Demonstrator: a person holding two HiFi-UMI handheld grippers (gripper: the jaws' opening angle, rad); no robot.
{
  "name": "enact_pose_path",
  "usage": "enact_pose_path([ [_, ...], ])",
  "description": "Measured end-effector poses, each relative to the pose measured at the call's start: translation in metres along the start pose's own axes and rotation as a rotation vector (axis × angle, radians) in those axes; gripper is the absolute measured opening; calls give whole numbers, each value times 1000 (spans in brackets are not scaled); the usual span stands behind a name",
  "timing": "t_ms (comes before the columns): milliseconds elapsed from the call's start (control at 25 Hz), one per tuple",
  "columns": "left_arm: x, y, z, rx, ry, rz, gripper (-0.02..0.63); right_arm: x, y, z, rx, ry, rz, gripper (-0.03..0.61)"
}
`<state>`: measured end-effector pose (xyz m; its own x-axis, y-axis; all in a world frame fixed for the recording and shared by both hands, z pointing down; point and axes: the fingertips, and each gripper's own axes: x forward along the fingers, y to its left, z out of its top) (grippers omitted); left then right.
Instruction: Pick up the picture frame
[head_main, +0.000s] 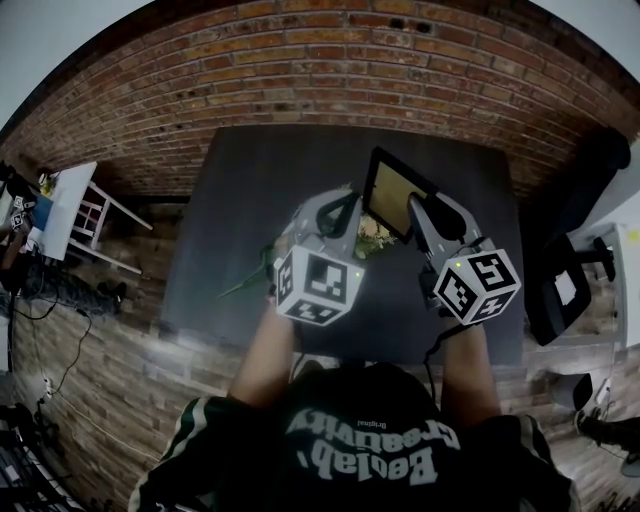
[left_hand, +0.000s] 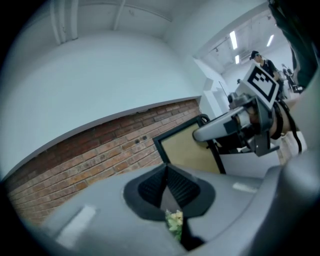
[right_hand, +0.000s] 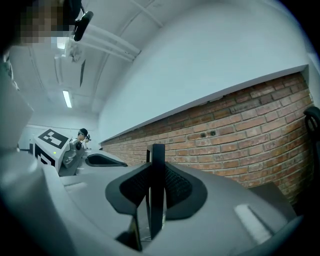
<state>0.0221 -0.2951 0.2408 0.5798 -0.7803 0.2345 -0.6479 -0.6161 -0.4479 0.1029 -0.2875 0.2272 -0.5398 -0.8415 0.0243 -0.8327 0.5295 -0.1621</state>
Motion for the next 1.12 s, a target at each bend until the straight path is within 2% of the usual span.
enact_pose_path([
  [560, 12, -4, 13, 6, -22, -4, 3, -14, -20, 12, -2, -21, -37, 74],
  [1120, 14, -9, 12, 15, -28, -17, 3, -12, -13, 12, -20, -6, -10, 74],
])
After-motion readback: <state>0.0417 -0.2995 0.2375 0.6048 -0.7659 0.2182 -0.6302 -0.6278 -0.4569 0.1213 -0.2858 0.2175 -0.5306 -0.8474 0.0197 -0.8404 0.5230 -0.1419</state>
